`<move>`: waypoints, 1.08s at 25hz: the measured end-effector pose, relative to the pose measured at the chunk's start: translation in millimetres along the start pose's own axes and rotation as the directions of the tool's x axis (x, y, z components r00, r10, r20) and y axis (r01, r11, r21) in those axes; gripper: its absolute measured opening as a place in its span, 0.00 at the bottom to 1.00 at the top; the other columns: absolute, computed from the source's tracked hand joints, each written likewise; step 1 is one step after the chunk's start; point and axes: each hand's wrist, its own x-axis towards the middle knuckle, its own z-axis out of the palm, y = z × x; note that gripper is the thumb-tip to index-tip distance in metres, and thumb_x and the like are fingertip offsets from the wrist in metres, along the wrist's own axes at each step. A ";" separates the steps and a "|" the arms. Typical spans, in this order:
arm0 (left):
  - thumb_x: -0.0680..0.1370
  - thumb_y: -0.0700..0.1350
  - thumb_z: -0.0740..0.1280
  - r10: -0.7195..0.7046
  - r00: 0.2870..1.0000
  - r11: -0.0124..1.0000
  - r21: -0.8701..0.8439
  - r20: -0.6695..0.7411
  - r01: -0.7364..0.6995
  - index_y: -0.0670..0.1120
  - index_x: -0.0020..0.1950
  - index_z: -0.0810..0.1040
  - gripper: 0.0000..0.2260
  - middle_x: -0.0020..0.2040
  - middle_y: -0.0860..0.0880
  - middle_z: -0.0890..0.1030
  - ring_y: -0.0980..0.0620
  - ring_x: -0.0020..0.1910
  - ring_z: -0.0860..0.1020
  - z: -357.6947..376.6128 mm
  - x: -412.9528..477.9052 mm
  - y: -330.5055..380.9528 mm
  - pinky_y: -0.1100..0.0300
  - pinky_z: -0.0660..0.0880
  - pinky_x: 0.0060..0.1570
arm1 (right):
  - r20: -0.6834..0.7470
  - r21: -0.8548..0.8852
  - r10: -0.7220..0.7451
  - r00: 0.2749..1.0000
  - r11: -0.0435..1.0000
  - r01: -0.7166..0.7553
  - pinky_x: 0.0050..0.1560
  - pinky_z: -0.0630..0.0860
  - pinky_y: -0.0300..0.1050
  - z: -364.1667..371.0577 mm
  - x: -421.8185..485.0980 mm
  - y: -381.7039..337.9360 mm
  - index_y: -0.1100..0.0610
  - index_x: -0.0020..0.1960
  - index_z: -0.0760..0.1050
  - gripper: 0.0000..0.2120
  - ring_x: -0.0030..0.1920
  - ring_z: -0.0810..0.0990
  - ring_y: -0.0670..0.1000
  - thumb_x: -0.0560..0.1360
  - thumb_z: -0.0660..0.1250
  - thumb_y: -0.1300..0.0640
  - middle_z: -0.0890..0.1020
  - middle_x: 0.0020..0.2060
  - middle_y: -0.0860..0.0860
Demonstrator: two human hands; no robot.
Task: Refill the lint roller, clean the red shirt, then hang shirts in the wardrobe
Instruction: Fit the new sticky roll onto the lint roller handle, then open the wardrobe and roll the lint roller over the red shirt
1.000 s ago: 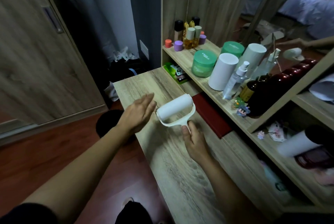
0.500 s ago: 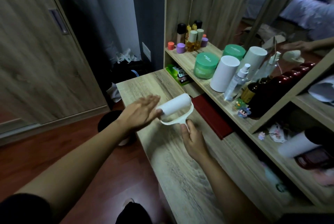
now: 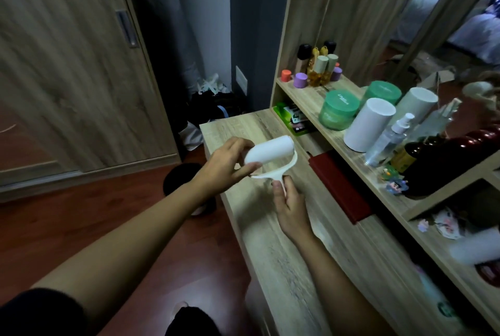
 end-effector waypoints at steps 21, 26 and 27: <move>0.81 0.49 0.57 -0.242 0.964 0.948 0.187 -0.109 0.259 0.40 0.72 0.63 0.22 0.72 0.41 0.66 0.45 0.74 0.60 -237.1 26.9 -363.7 0.53 0.58 0.71 | 0.007 0.010 -0.013 1.000 1.000 0.013 0.37 0.71 0.46 320.3 234.4 -144.0 0.56 0.48 0.71 0.12 0.35 0.77 0.49 0.78 0.58 0.47 0.78 0.34 0.50; 0.81 0.50 0.57 -0.190 0.980 0.914 0.355 -0.060 0.199 0.38 0.72 0.62 0.24 0.72 0.39 0.66 0.41 0.74 0.60 -242.8 89.4 -447.3 0.49 0.56 0.72 | -0.004 0.049 -0.046 0.999 0.998 0.046 0.34 0.70 0.40 365.7 327.5 -141.2 0.55 0.47 0.70 0.11 0.33 0.76 0.44 0.78 0.58 0.47 0.77 0.32 0.49; 0.80 0.52 0.56 -0.173 0.984 0.907 0.383 -0.043 0.176 0.37 0.72 0.63 0.25 0.71 0.38 0.67 0.40 0.73 0.62 -243.3 106.8 -465.0 0.49 0.57 0.71 | -0.005 0.054 -0.051 0.999 0.997 0.051 0.33 0.70 0.39 375.0 350.4 -137.5 0.55 0.48 0.71 0.11 0.33 0.76 0.44 0.78 0.58 0.48 0.77 0.32 0.49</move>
